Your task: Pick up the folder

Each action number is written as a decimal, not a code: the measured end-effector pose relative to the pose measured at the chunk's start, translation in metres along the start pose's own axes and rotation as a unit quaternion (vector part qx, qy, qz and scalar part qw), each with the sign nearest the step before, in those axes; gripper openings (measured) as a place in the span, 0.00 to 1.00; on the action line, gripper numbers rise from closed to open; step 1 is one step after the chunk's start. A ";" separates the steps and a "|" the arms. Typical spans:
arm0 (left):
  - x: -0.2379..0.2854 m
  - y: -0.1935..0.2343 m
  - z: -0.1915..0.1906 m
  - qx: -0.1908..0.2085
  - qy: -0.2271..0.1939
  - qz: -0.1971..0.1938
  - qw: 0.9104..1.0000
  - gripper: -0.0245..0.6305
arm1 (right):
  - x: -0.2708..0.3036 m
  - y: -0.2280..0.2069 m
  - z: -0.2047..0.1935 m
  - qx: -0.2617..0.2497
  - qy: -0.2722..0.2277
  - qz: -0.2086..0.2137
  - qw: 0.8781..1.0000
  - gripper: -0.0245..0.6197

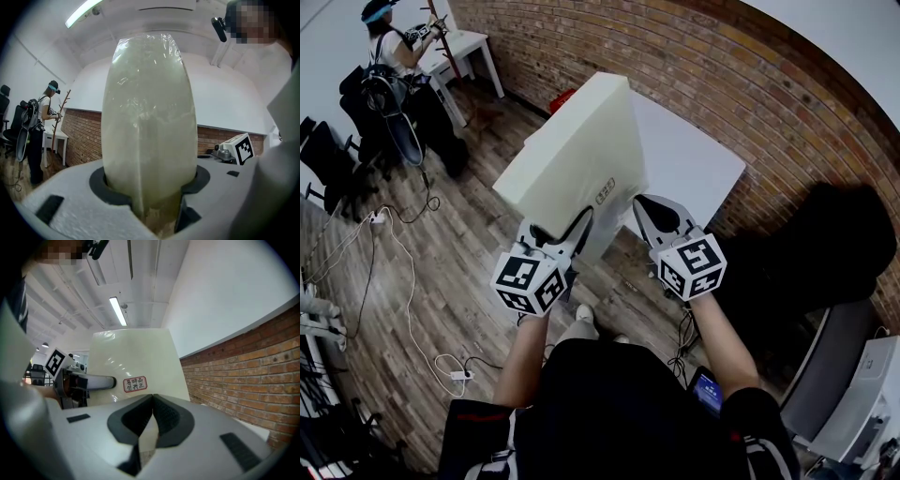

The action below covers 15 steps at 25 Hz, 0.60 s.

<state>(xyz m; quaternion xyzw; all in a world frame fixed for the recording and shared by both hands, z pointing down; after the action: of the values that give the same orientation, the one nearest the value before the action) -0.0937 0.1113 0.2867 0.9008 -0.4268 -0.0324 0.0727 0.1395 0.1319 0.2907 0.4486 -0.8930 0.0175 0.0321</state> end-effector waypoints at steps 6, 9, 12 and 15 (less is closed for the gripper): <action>-0.003 -0.003 0.000 0.003 -0.001 0.000 1.000 0.45 | -0.004 0.001 0.001 0.000 -0.005 -0.002 1.000 0.08; -0.005 -0.003 0.000 0.008 -0.002 0.001 1.000 0.45 | -0.004 0.002 0.001 -0.001 -0.008 -0.002 1.000 0.08; -0.007 -0.002 0.001 0.012 0.000 0.004 1.000 0.45 | -0.005 0.004 0.001 0.000 -0.012 -0.004 1.000 0.08; -0.008 0.000 0.002 0.013 0.001 0.005 1.000 0.45 | -0.005 0.005 0.002 0.001 -0.014 -0.006 1.000 0.09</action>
<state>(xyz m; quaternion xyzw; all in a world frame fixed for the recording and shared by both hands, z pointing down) -0.0988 0.1169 0.2852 0.8996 -0.4316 -0.0255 0.0615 0.1387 0.1390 0.2885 0.4542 -0.8906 0.0114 0.0195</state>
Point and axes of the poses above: the fingertips, and each gripper's own axes: x forward along the fingers, y to its left, z out of its top, the point moved 10 cm from there along -x, backward along the fingers, and after that the axes turned 5 degrees about z, right-handed, at the moved point
